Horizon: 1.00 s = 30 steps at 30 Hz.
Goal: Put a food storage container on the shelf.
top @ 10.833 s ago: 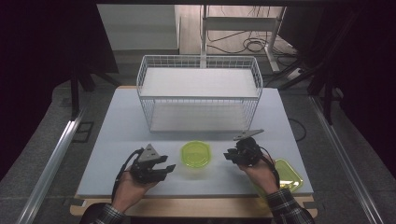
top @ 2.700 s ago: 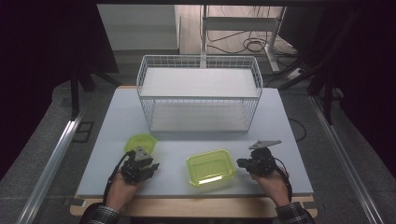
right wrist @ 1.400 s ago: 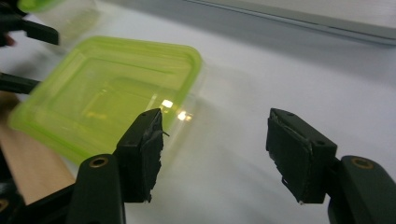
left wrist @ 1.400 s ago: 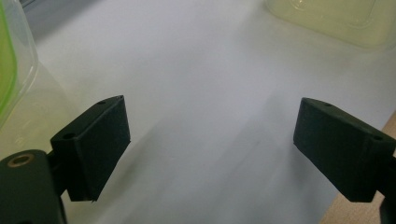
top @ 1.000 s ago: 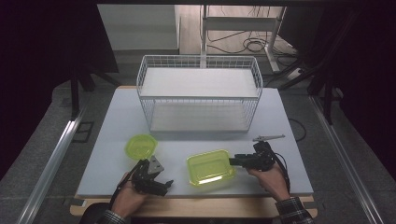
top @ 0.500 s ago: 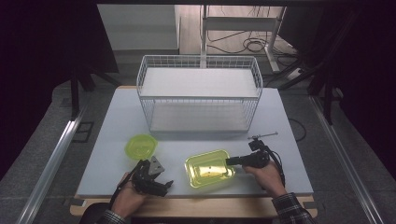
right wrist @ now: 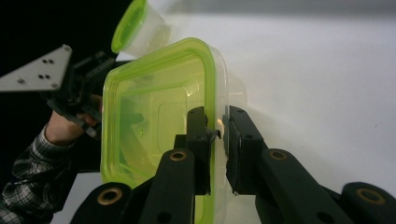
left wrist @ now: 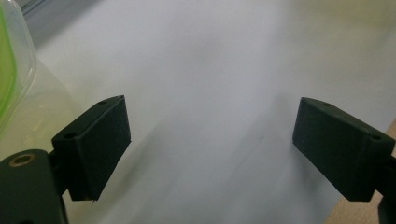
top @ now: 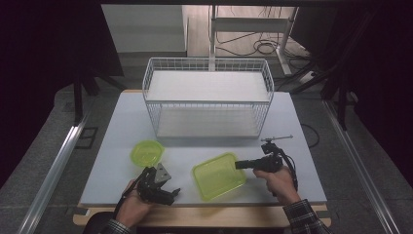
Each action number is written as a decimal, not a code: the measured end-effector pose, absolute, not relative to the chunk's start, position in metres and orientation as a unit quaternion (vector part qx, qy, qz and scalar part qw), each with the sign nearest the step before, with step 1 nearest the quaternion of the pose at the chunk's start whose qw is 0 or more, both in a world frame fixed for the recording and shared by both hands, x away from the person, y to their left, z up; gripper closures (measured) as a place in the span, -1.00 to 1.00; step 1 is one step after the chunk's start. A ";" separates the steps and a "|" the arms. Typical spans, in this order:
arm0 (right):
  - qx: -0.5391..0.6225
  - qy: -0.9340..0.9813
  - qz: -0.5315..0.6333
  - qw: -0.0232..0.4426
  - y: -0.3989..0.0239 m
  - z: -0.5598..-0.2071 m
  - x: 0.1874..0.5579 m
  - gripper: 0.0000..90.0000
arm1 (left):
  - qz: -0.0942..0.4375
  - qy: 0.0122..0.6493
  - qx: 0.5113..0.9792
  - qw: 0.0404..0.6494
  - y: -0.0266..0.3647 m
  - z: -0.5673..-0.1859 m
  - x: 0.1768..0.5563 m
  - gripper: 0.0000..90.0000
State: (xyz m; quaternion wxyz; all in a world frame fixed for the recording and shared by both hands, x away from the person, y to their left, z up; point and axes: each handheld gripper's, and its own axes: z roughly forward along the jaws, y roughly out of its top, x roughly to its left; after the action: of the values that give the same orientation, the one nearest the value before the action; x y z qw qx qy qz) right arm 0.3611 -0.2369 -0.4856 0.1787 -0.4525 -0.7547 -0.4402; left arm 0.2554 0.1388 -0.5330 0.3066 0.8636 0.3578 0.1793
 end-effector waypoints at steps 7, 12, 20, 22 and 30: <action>-0.454 -0.744 -0.461 0.165 -0.241 -0.474 0.364 0.78 | 0.176 0.357 0.862 0.314 0.139 -0.532 0.255 -0.81; -0.453 -0.736 -0.477 0.157 -0.244 -0.461 0.367 0.78 | 0.178 0.353 0.863 0.315 0.138 -0.532 0.255 -0.86; -0.452 -0.732 -0.490 0.144 -0.244 -0.445 0.373 0.78 | 0.175 0.351 0.861 0.324 0.139 -0.531 0.255 -0.91; -0.451 -0.731 -0.493 0.137 -0.244 -0.437 0.376 0.77 | 0.170 0.355 0.858 0.329 0.139 -0.530 0.255 -0.92; -0.451 -0.725 -0.506 0.126 -0.244 -0.418 0.381 0.77 | 0.163 0.358 0.854 0.341 0.141 -0.529 0.255 -0.94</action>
State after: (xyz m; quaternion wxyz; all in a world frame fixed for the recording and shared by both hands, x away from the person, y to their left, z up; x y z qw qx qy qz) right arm 0.3808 -0.2439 -0.4178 0.1256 -0.4505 -0.7248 -0.5059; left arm 0.2551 0.1413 -0.5289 0.3406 0.8540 0.3577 0.1631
